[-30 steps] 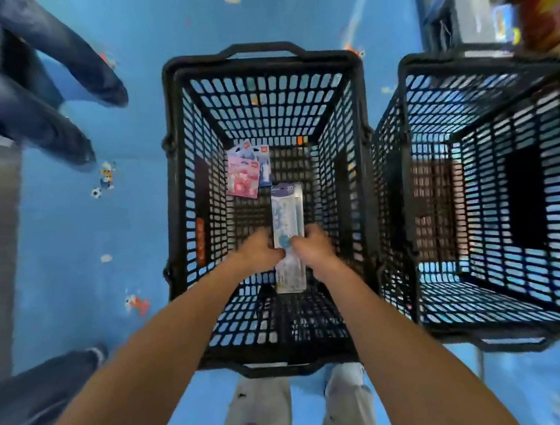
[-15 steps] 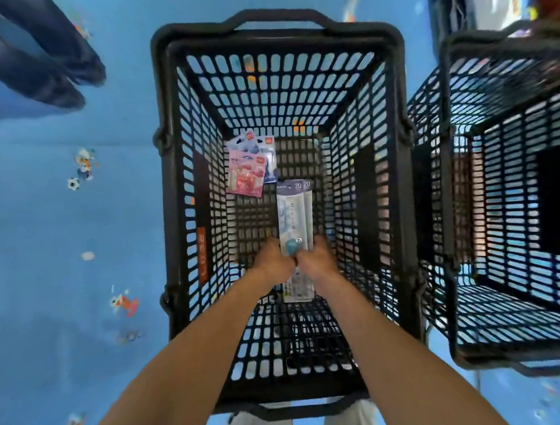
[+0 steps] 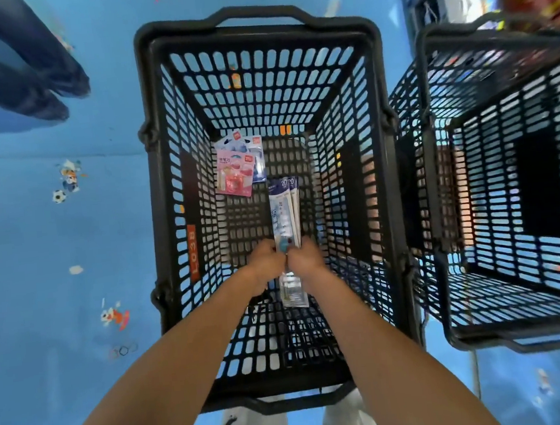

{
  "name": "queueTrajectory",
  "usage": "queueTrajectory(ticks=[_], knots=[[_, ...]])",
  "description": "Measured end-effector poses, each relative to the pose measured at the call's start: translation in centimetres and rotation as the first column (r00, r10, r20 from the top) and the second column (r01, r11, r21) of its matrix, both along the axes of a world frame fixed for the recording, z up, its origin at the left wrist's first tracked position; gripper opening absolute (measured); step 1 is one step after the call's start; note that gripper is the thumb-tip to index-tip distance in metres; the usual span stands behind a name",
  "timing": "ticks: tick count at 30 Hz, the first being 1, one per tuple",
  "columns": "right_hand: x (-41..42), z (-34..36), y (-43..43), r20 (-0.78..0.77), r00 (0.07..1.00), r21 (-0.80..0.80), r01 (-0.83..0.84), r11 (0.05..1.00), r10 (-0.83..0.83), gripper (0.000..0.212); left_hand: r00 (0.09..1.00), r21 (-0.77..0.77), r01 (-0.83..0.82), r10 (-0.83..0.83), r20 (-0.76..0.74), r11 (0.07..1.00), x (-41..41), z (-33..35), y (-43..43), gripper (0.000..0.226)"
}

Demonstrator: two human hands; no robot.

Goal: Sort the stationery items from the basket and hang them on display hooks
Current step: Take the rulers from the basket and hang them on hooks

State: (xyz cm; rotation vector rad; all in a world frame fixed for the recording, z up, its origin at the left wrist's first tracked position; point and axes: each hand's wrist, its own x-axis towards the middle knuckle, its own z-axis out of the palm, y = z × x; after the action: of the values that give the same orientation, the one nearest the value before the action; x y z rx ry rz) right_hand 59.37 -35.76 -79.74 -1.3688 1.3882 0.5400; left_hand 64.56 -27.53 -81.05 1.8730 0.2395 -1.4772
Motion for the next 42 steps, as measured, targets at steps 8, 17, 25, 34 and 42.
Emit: queueTrajectory(ticks=[8,17,25,34,42], knots=[[-0.9,4.7,0.2,0.226,0.943,0.128,0.219,0.967,-0.244,0.046,0.961,-0.111,-0.209,0.184,-0.205,0.971,1.7,4.5,-0.1,0.037],[-2.4,15.3,-0.3,0.521,0.812,0.125,0.232,0.965,-0.262,0.042,0.870,-0.311,-0.417,0.276,-0.407,0.854,0.4,14.9,-0.9,0.034],[-11.8,25.4,0.8,0.738,0.622,0.117,0.261,0.958,-0.259,0.042,0.960,-0.464,-0.176,0.048,-0.275,0.868,-7.1,25.4,-0.5,0.025],[-29.5,31.3,3.7,0.676,0.649,-0.057,0.518,0.854,-0.349,0.021,0.854,-0.518,0.454,-0.520,0.021,0.725,-20.8,30.2,-0.4,0.028],[-43.3,32.3,7.6,0.609,0.524,-0.090,0.792,0.604,-0.596,0.018,0.453,-0.511,0.786,-0.887,0.091,0.348,-32.0,30.8,-1.6,0.032]])
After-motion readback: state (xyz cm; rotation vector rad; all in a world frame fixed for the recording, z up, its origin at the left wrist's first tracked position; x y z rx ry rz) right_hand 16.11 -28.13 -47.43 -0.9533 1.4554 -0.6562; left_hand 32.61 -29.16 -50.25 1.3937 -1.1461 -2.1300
